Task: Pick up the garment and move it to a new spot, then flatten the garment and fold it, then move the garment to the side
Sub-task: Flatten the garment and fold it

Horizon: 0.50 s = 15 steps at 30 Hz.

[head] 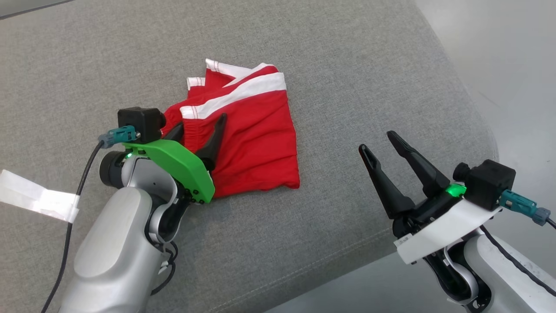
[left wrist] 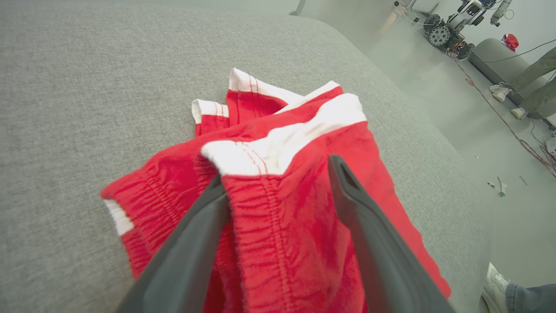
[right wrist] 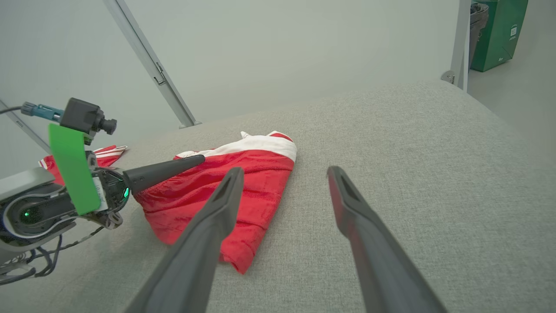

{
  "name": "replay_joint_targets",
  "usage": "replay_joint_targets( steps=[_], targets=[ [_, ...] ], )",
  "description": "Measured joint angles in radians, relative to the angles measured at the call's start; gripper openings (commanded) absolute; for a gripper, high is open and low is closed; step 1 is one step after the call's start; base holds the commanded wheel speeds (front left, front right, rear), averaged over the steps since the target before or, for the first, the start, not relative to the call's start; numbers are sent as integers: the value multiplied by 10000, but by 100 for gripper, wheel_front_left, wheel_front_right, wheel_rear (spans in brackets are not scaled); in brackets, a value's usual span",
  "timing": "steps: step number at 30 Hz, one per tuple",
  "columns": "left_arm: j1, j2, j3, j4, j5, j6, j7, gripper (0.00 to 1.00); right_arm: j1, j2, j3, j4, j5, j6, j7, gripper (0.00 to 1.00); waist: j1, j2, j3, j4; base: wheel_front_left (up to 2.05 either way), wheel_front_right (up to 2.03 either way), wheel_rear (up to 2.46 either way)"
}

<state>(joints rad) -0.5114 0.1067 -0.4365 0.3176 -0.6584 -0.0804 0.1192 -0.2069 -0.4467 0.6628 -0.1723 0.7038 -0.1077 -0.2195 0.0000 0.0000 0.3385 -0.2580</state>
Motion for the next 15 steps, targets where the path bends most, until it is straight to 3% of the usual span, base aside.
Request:
replay_joint_targets(
  steps=[10, 11, 12, 13, 14, 15],
  targets=[
    [-487, 15, 96, 646, 29, -86, -284, 100, 187, 144, -17, -2, -36, -12, -92, 100, 0, 0, 135, -145, 0, 0, 0],
    [-534, 15, 102, 688, 33, -88, -332, 87, 224, 146, -23, -2, -90, -12, -92, 100, 0, 0, 131, -137, 0, 0, 0],
    [-595, 8, 104, 752, 33, -88, -336, 44, 278, 146, -52, -4, -117, -12, -92, 100, 0, 0, 131, -121, 0, 0, 0],
    [-653, 8, 128, 817, 38, -88, -412, 26, 323, 148, -58, 0, -142, -12, -94, 100, 0, 0, 133, -100, 0, 0, 0],
    [-706, 13, 159, 888, 50, -88, -502, 0, 335, 155, -56, 2, -188, -12, -98, 100, 0, 0, 134, -84, 0, 0, 0],
    [-783, 27, 167, 1005, 50, -107, -514, 0, 334, 194, -59, 0, -199, -13, -102, 100, 0, 0, 132, -58, 0, 0, 0]
  ],
)
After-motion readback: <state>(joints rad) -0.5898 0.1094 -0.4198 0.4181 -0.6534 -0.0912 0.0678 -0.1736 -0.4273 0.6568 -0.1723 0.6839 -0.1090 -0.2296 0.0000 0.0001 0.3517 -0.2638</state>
